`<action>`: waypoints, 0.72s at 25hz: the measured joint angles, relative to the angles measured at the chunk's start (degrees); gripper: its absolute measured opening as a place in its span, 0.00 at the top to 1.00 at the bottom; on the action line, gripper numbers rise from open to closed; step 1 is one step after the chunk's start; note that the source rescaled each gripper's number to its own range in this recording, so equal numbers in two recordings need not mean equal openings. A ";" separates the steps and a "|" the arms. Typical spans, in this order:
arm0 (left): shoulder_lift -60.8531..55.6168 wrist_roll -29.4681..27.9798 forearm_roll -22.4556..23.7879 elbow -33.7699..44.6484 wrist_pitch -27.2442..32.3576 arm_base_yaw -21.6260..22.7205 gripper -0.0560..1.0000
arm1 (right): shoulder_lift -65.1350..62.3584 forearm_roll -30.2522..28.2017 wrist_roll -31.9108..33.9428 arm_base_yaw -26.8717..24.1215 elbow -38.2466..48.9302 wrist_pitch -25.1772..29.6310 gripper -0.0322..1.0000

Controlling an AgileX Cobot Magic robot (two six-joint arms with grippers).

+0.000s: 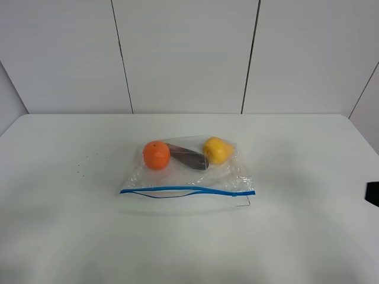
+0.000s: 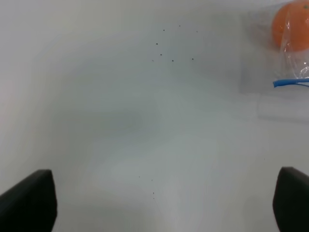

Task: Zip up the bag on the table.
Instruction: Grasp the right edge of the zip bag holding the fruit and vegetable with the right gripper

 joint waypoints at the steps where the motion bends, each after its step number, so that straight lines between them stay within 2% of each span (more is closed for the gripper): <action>1: 0.00 0.00 0.00 0.00 0.00 0.00 0.00 | 4.05 1.69 -1.52 0.00 -0.24 -1.10 0.00; 5: 0.00 0.00 0.00 0.00 0.00 0.00 0.00 | 19.93 12.40 -11.52 0.00 -0.36 -5.57 0.00; 11: 0.00 0.00 0.00 0.00 0.00 0.00 0.00 | 43.25 30.05 -33.37 0.00 -0.70 -9.68 0.00; 14: 0.00 0.00 0.00 0.00 0.00 0.00 0.00 | 53.74 38.15 -44.34 -0.07 -2.66 -8.27 0.00; 18: 0.00 0.00 0.00 0.00 0.00 0.00 0.00 | 65.77 46.84 -55.49 -2.84 -7.10 -2.30 0.00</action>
